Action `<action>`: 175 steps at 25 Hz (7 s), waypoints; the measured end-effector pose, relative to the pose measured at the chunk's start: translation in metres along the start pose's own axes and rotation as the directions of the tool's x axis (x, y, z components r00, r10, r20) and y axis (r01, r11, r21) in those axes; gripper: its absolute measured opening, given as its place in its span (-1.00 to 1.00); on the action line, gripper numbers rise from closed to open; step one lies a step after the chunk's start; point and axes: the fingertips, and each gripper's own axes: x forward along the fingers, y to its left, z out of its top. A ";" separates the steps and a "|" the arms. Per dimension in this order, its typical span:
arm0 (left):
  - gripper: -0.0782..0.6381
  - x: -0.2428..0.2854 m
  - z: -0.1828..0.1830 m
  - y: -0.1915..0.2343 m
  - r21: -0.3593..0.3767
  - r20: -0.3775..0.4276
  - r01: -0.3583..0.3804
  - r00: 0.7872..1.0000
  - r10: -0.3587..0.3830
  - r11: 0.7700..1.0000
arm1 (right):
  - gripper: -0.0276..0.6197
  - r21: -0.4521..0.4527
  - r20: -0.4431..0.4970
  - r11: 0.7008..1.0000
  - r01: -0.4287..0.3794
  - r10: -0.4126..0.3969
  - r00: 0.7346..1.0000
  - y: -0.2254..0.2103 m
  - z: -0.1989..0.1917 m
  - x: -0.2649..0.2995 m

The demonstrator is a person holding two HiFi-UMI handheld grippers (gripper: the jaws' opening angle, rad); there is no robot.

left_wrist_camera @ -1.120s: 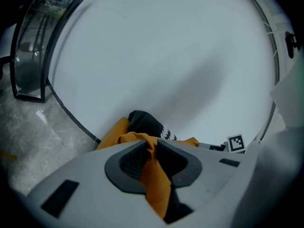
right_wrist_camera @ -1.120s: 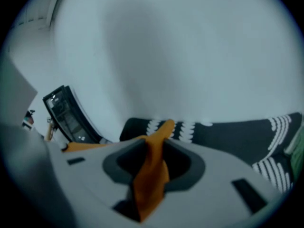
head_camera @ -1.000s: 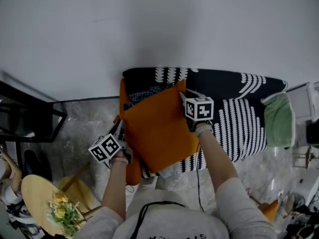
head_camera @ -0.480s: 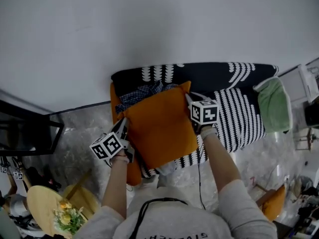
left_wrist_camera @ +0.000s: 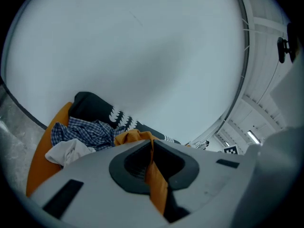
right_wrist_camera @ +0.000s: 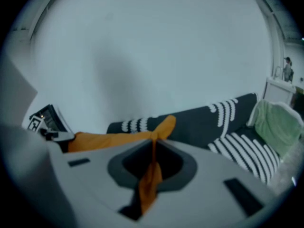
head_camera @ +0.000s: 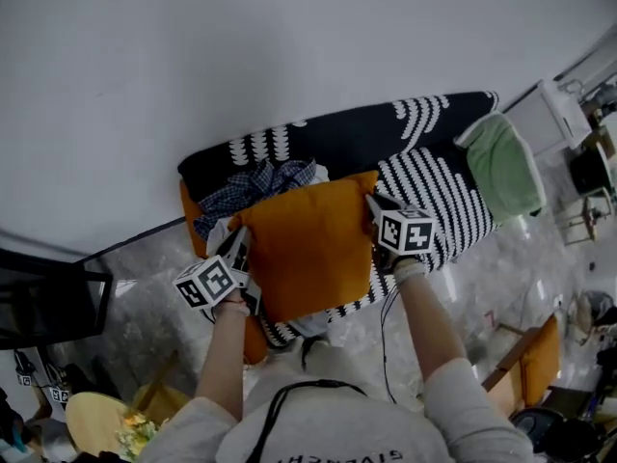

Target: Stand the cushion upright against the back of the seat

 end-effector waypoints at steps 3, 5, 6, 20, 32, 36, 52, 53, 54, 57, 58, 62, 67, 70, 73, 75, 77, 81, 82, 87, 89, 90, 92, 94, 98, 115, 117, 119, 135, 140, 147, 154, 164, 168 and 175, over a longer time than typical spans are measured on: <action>-0.67 0.012 -0.007 -0.022 0.024 -0.028 0.039 0.999 -0.038 0.999 | -0.79 0.036 0.016 0.999 0.036 -0.036 0.999 -0.020 -0.011 -0.025; -0.67 0.018 -0.012 -0.039 0.039 -0.040 0.071 0.997 -0.069 0.997 | -0.79 0.058 0.026 0.997 0.058 -0.059 0.998 -0.032 -0.018 -0.041; -0.67 0.021 -0.015 -0.046 0.043 -0.047 0.084 0.996 -0.082 0.996 | -0.80 0.069 0.031 0.995 0.068 -0.070 0.997 -0.038 -0.022 -0.048; -0.67 0.056 -0.066 -0.148 0.098 -0.112 0.161 0.982 -0.150 0.982 | -0.81 0.194 0.080 0.975 0.107 -0.125 0.989 -0.125 -0.055 -0.127; -0.67 0.101 -0.121 -0.226 0.138 -0.115 0.178 0.980 -0.163 0.974 | -0.81 0.203 0.138 0.975 0.091 -0.121 0.983 -0.218 -0.049 -0.170; -0.67 0.116 -0.131 -0.243 0.144 -0.085 0.160 0.985 -0.149 0.977 | -0.81 0.185 0.134 0.980 0.071 -0.096 0.986 -0.243 -0.048 -0.169; -0.68 0.149 -0.154 -0.275 0.153 -0.030 0.076 0.997 -0.072 0.985 | -0.81 0.221 0.183 0.975 -0.003 -0.038 0.982 -0.294 -0.039 -0.164; -0.68 0.152 -0.156 -0.276 0.152 -0.034 0.074 0.997 -0.070 0.986 | -0.81 0.223 0.190 0.975 -0.005 -0.039 0.981 -0.297 -0.038 -0.164; -0.68 0.155 -0.158 -0.277 0.152 -0.035 0.074 0.997 -0.070 0.986 | -0.81 0.226 0.194 0.974 -0.006 -0.039 0.980 -0.301 -0.037 -0.165; -0.68 0.168 -0.159 -0.285 0.149 -0.020 0.079 0.997 -0.077 0.986 | -0.81 0.224 0.194 0.975 -0.005 -0.039 0.980 -0.313 -0.034 -0.165; -0.68 0.174 -0.158 -0.287 0.147 -0.013 0.080 0.997 -0.079 0.986 | -0.81 0.219 0.192 0.976 -0.007 -0.036 0.981 -0.317 -0.032 -0.164; -0.68 0.200 -0.162 -0.293 0.140 -0.006 0.077 0.997 -0.077 0.987 | -0.81 0.206 0.176 0.978 -0.014 -0.023 0.984 -0.338 -0.030 -0.154; -0.68 0.228 -0.157 -0.291 0.110 0.032 0.051 0.998 -0.054 0.993 | -0.81 0.155 0.147 0.987 -0.043 0.019 0.989 -0.357 -0.010 -0.130; -0.68 0.245 -0.149 -0.289 0.092 0.057 0.018 0.998 -0.023 0.996 | -0.81 0.121 0.111 0.991 -0.060 0.046 0.993 -0.367 0.003 -0.109; -0.68 0.259 -0.143 -0.283 0.086 0.052 -0.012 0.999 0.008 0.996 | -0.81 0.117 0.091 0.990 -0.076 0.066 0.994 -0.373 0.015 -0.091; -0.67 0.269 -0.135 -0.281 0.081 0.056 -0.024 0.998 0.019 0.996 | -0.81 0.114 0.091 0.989 -0.089 0.079 0.993 -0.377 0.028 -0.080; -0.68 0.281 -0.128 -0.282 0.079 0.063 -0.029 0.998 0.024 0.996 | -0.81 0.109 0.093 0.989 -0.098 0.088 0.992 -0.382 0.039 -0.071; -0.67 0.304 -0.122 -0.286 0.082 0.062 -0.036 0.998 0.031 0.996 | -0.81 0.105 0.077 0.989 -0.101 0.094 0.993 -0.398 0.050 -0.058; -0.68 0.310 -0.121 -0.287 0.084 0.058 -0.036 0.998 0.031 0.996 | -0.81 0.104 0.068 0.990 -0.099 0.093 0.993 -0.403 0.051 -0.055; -0.68 0.338 -0.125 -0.297 0.092 0.034 -0.018 0.999 0.015 0.996 | -0.81 0.090 0.022 0.993 -0.074 0.072 0.997 -0.427 0.045 -0.047; -0.68 0.346 -0.127 -0.304 0.095 0.029 -0.004 1.000 0.001 0.995 | -0.81 0.078 0.007 0.995 -0.061 0.061 0.998 -0.437 0.042 -0.047; -0.68 0.349 -0.129 -0.307 0.097 0.027 0.002 1.000 -0.005 0.995 | -0.81 0.070 0.000 0.996 -0.056 0.056 0.998 -0.441 0.041 -0.048; -0.68 0.353 -0.132 -0.311 0.101 0.023 0.009 1.000 -0.011 0.995 | -0.81 0.057 -0.015 0.997 -0.050 0.051 0.999 -0.448 0.037 -0.049; -0.68 0.355 -0.136 -0.313 0.103 0.023 0.013 1.000 -0.015 0.995 | -0.81 0.047 -0.027 0.998 -0.050 0.051 0.998 -0.453 0.033 -0.049; -0.68 0.359 -0.142 -0.322 0.105 0.027 0.017 0.999 -0.020 0.994 | -0.81 0.011 -0.047 0.999 -0.046 0.047 0.998 -0.464 0.030 -0.049; -0.67 0.392 -0.174 -0.367 0.078 0.083 -0.007 0.997 0.001 0.997 | -0.71 -0.013 -0.221 0.997 -0.071 0.066 0.973 -0.532 0.006 -0.029; -0.68 0.397 -0.176 -0.369 0.078 0.084 -0.009 0.996 0.003 0.997 | -0.64 -0.013 -0.236 0.998 -0.062 0.057 0.970 -0.540 0.004 -0.028; -0.68 0.401 -0.178 -0.373 0.086 0.085 -0.009 0.996 0.001 0.996 | -0.53 -0.019 -0.246 0.999 -0.039 0.033 0.969 -0.550 0.004 -0.028; -0.68 0.412 -0.187 -0.381 0.099 0.101 -0.012 0.995 0.002 0.995 | -0.46 -0.151 -0.049 0.988 0.013 -0.021 0.999 -0.532 0.065 -0.075; -0.68 0.412 -0.195 -0.394 0.118 0.098 0.008 0.995 -0.020 0.993 | -0.46 -0.166 0.009 0.963 -0.215 0.219 0.976 -0.462 0.107 -0.068; -0.68 0.424 -0.210 -0.413 0.175 0.092 0.002 0.996 -0.018 0.984 | -0.46 -0.225 -0.050 0.860 -0.458 0.459 0.887 -0.371 0.139 -0.054; -0.68 0.454 -0.232 -0.440 0.242 0.043 0.035 0.998 -0.047 0.970 | -0.45 -0.269 -0.174 0.791 -0.550 0.522 0.835 -0.329 0.143 -0.041; -0.68 0.484 -0.265 -0.472 0.309 -0.019 0.091 0.996 -0.089 0.947 | -0.45 -0.211 -0.342 0.846 -0.490 0.405 0.848 -0.379 0.116 -0.032; -0.67 0.493 -0.281 -0.486 0.347 -0.031 0.097 0.995 -0.092 0.933 | -0.45 -0.254 -0.424 0.848 -0.466 0.335 0.841 -0.398 0.101 -0.034; -0.67 0.495 -0.299 -0.501 0.411 -0.034 0.102 0.995 -0.096 0.906 | -0.55 -0.146 -0.413 0.856 -0.495 0.402 0.817 -0.420 0.094 -0.041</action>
